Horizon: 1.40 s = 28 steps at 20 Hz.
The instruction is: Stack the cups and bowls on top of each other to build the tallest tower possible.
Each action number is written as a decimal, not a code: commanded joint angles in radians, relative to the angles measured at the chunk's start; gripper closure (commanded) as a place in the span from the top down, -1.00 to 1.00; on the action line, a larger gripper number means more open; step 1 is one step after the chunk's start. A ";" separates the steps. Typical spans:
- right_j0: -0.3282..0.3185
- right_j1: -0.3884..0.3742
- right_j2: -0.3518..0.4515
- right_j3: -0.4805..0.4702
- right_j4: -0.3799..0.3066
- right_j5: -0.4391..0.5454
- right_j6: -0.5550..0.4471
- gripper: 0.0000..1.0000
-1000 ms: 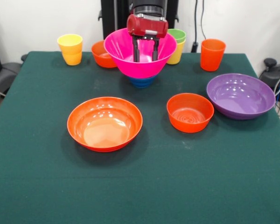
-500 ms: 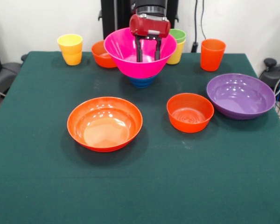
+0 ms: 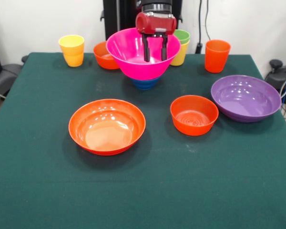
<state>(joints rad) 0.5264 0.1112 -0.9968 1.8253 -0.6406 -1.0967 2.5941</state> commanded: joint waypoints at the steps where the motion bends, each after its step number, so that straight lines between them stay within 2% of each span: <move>1: 0.008 -0.020 0.093 -0.104 -0.100 0.078 -0.080 1.00; 4: 0.004 -0.033 0.091 -0.109 -0.136 0.084 -0.069 1.00; 9: 0.017 -0.037 0.091 -0.135 -0.243 0.126 -0.033 1.00; 22: -0.003 -0.115 0.110 -0.135 -0.340 0.144 -0.003 1.00; 28: -0.042 -0.161 0.109 -0.134 -0.404 0.109 0.004 1.00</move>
<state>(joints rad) 0.5176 -0.0193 -1.0004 1.8171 -0.9812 -1.0703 2.5941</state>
